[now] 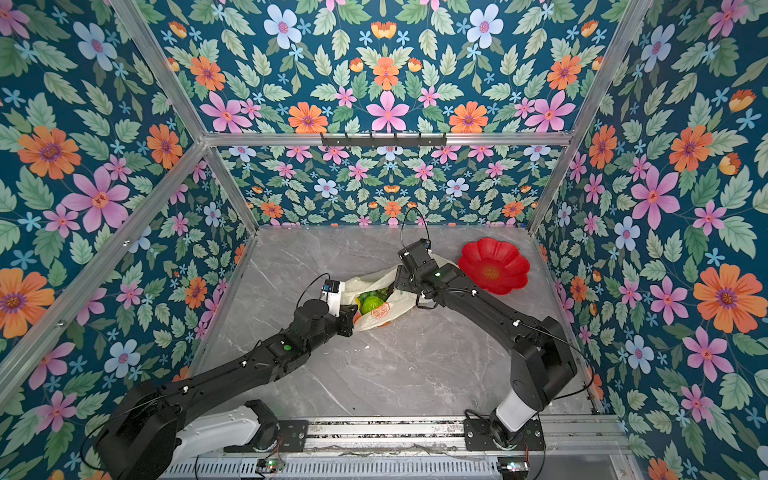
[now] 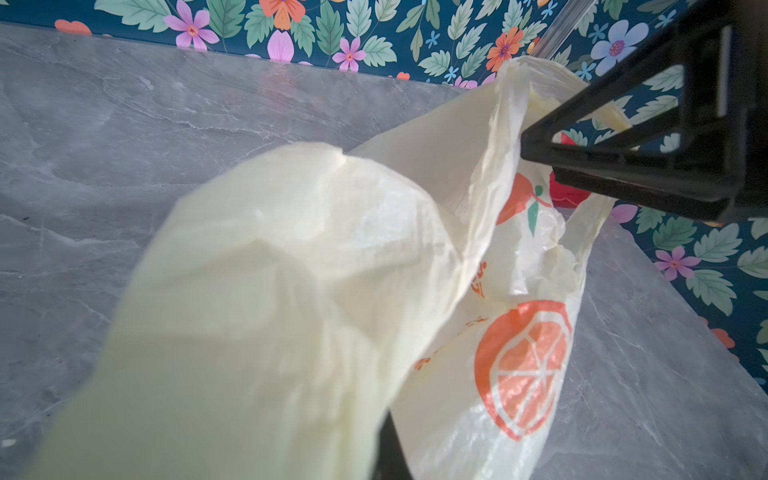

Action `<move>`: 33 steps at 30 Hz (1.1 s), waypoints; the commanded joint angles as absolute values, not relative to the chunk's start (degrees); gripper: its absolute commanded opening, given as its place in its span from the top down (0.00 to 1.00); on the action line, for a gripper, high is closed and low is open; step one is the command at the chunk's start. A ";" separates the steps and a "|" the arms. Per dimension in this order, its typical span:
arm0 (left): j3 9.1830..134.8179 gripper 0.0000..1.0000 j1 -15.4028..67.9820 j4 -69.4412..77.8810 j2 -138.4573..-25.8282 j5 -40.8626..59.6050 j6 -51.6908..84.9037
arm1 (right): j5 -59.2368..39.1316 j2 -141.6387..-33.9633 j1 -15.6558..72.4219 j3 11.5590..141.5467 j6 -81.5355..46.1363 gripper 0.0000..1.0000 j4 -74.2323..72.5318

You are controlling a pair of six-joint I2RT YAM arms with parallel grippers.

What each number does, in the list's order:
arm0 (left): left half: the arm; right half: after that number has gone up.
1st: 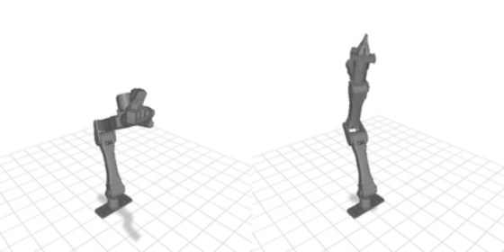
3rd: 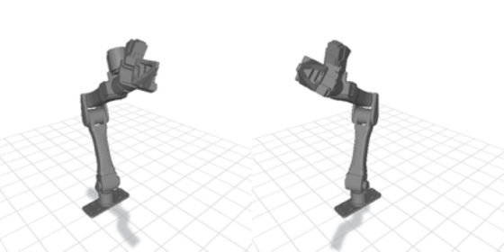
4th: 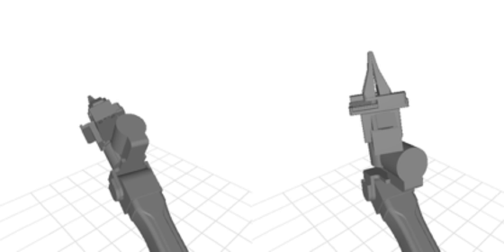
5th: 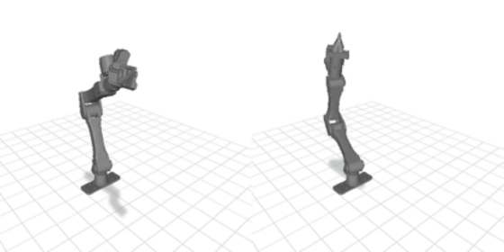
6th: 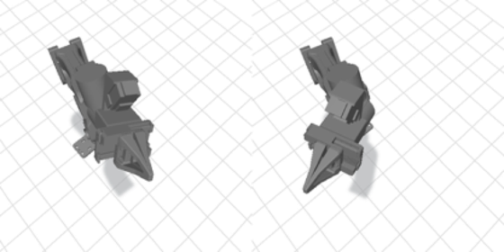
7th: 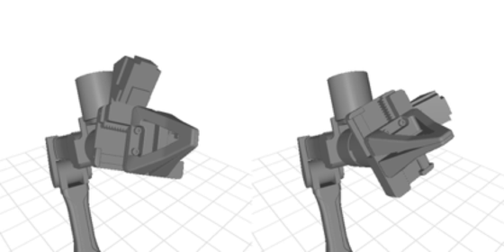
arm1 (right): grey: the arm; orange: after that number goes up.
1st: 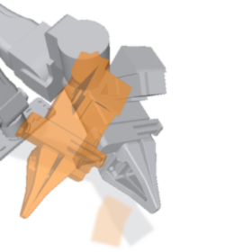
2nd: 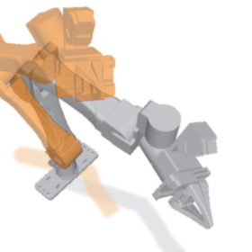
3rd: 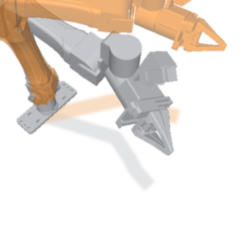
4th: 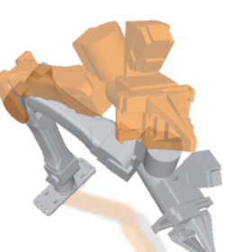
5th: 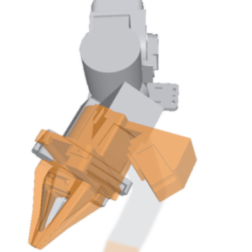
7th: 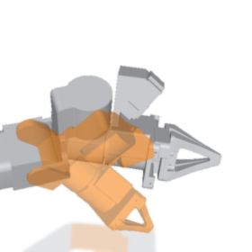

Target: Take the fake fruits out of the plastic bag

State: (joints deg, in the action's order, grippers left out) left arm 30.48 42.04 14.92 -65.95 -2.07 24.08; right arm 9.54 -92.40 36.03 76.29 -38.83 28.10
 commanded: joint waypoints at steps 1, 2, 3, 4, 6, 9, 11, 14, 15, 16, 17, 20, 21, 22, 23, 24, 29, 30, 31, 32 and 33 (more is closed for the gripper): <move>30.46 1.00 42.10 16.55 -65.78 -2.21 23.69 | 9.83 -93.46 35.43 76.84 -39.11 0.28 28.87; 30.37 1.00 42.10 16.76 -65.64 -2.05 23.73 | 9.46 -94.12 35.10 77.33 -39.02 0.28 29.31; 30.32 1.00 42.10 16.79 -65.54 -2.07 23.69 | 9.19 -94.49 34.52 77.75 -39.02 0.29 29.61; 30.23 1.00 42.08 16.58 -65.38 -2.70 23.58 | 8.52 -95.53 33.82 78.03 -39.02 0.31 29.61; 30.32 1.00 42.08 15.37 -64.88 -4.86 23.47 | 5.55 -97.27 32.21 78.22 -39.07 0.35 28.80; 30.06 1.00 42.10 15.28 -64.08 -5.67 23.12 | 5.36 -99.22 31.24 79.64 -38.36 0.36 29.05; 30.05 1.00 42.08 15.43 -63.99 -5.45 23.12 | 6.14 -101.23 30.62 81.45 -37.86 0.36 30.43; 29.84 1.00 42.09 14.84 -63.34 -7.97 23.73 | 6.46 -103.51 29.18 81.98 -38.19 0.37 29.28; 29.35 1.00 42.01 14.53 -62.69 -10.45 24.43 | 6.04 -104.09 28.76 82.14 -38.36 0.38 28.82; 28.77 1.00 41.74 14.65 -61.94 -12.29 24.86 | 5.94 -104.47 28.57 82.26 -38.41 0.39 28.40; 28.34 1.00 41.47 14.98 -61.44 -13.02 24.87 | 6.10 -104.84 28.56 82.27 -38.32 0.42 28.14; 28.21 1.00 40.60 14.77 -60.63 -12.07 25.05 | 6.64 -105.08 28.32 82.22 -38.23 0.53 28.24; 28.29 1.00 40.48 14.53 -60.70 -11.89 25.10 | 6.67 -104.53 28.22 81.54 -38.20 0.60 27.91; 28.53 1.00 40.36 14.06 -60.91 -11.99 25.27 | 6.68 -103.76 28.21 80.56 -38.23 0.68 27.07; 28.76 1.00 40.19 13.54 -61.26 -12.16 25.47 | 6.41 -102.81 28.10 79.43 -38.16 0.76 25.93; 29.12 1.00 39.84 12.92 -61.73 -12.30 26.04 | 5.36 -101.53 28.13 77.84 -37.80 0.83 24.15; 29.68 1.00 34.41 12.56 -63.14 -8.65 29.30 | -0.90 -93.07 27.95 69.23 -35.99 1.00 14.91; 29.82 1.00 32.05 12.52 -63.51 -6.83 30.42 | -2.43 -91.27 27.70 67.03 -35.73 1.00 12.92; 29.96 1.00 29.30 12.40 -63.99 -4.72 31.75 | -4.00 -89.63 27.33 64.92 -35.67 1.00 11.06; 30.06 1.00 26.89 12.37 -64.65 -3.00 32.87 | -5.67 -88.33 26.94 63.24 -35.74 1.00 9.21; 29.98 1.00 24.27 12.81 -65.51 -0.42 34.13 | -7.36 -86.93 26.52 60.80 -35.84 1.00 7.19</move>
